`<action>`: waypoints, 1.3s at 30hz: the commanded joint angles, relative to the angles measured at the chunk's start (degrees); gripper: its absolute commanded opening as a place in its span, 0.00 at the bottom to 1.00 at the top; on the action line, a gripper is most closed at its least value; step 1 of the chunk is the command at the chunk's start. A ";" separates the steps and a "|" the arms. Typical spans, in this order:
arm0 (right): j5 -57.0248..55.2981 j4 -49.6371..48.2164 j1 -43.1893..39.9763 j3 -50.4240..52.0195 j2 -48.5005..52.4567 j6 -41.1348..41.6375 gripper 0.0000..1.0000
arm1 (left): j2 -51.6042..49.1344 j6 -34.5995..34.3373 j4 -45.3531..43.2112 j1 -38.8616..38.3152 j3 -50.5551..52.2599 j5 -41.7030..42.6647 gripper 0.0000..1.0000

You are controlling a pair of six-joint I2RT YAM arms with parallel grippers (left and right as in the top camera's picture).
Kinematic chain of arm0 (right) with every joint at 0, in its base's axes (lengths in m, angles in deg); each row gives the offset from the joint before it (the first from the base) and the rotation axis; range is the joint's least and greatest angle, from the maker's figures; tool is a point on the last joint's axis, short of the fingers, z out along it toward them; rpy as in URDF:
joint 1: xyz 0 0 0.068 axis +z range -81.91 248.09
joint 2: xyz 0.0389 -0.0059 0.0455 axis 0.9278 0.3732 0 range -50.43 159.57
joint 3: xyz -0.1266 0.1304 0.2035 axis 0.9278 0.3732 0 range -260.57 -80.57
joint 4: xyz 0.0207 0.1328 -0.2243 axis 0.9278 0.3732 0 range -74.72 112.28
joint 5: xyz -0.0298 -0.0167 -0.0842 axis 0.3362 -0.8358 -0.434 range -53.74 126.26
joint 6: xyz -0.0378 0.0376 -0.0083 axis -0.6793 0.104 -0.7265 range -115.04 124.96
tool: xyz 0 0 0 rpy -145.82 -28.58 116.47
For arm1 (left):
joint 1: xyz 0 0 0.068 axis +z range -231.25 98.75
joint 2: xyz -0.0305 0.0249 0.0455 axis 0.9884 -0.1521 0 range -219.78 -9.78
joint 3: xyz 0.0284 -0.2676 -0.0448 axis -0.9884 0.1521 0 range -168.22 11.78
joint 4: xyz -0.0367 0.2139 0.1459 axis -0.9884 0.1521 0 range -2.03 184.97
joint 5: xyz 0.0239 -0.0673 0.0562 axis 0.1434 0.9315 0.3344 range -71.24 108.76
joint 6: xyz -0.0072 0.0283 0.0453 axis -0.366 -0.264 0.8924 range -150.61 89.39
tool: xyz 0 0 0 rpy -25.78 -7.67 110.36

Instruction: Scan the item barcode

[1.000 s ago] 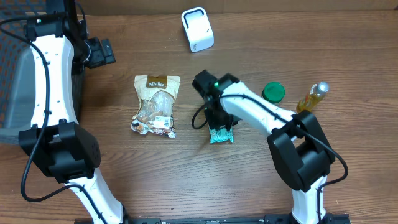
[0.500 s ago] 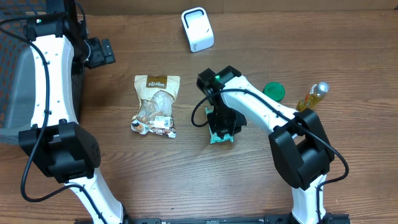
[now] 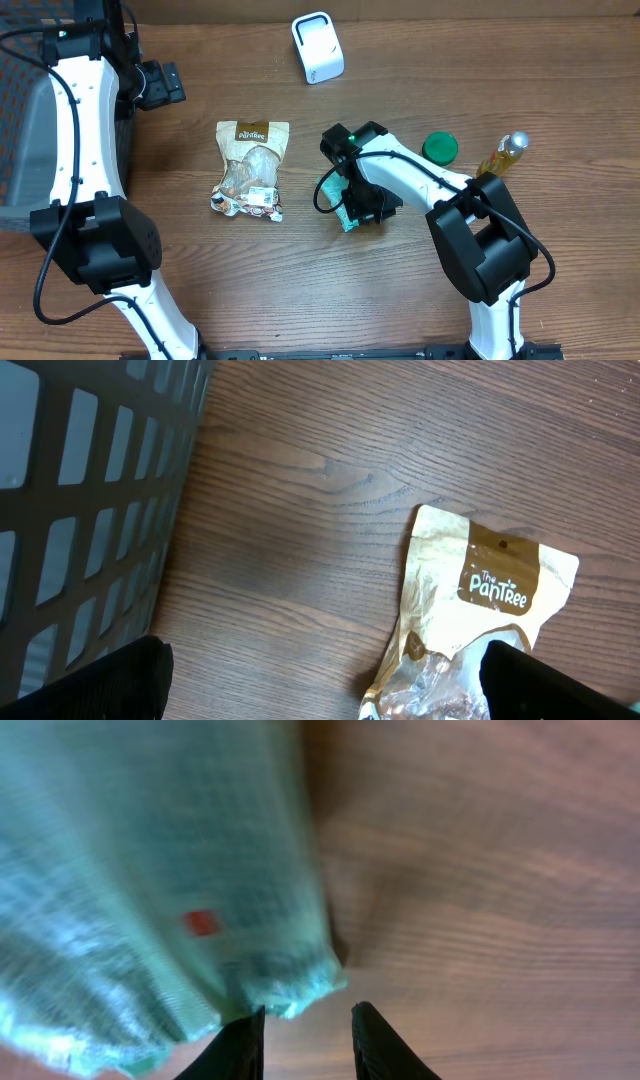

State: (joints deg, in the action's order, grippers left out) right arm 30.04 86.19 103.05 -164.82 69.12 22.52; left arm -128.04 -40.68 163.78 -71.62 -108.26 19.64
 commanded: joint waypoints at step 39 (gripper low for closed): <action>16.85 9.97 -11.82 -15.58 -7.67 -1.95 0.49 | -0.04 1.09 0.02 0.00 -1.14 0.22 1.00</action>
State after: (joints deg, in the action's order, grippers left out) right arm 45.99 96.31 91.16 -180.65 63.31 18.91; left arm -128.04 -40.68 163.78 -71.62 -108.26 19.64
